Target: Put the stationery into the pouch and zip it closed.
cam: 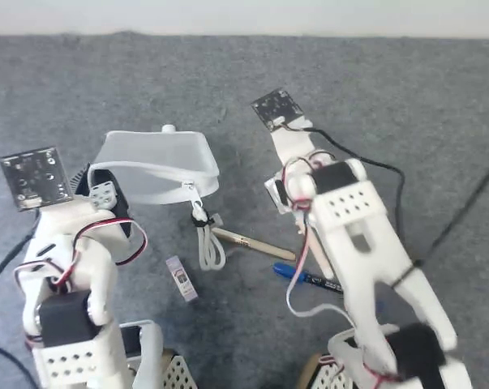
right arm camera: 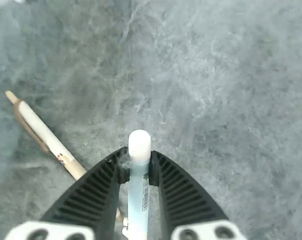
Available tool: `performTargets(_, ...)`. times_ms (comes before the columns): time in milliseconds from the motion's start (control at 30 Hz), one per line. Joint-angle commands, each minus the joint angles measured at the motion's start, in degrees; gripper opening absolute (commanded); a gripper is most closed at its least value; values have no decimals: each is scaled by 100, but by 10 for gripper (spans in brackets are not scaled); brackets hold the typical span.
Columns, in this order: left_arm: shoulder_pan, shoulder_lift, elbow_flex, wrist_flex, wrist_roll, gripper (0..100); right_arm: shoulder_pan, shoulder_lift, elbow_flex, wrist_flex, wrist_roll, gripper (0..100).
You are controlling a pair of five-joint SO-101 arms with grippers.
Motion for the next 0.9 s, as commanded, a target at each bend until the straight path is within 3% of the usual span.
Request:
performTargets(0, 9, -97, -75, -211, -44, 9, 57, -980, 132, 40, -105, 6)
performTargets(267, -26, -105, -75, -202, -44, 9, -233, -1798, 554, 31, -176, 6)
performTargets(633, -615, -114, -374, 53, -35, 9, -356, -1886, 571, -31, -1618, 6)
performTargets(867, -897, -105, -356, -53, 26, 9, -356, -1868, 730, -338, -1846, 6)
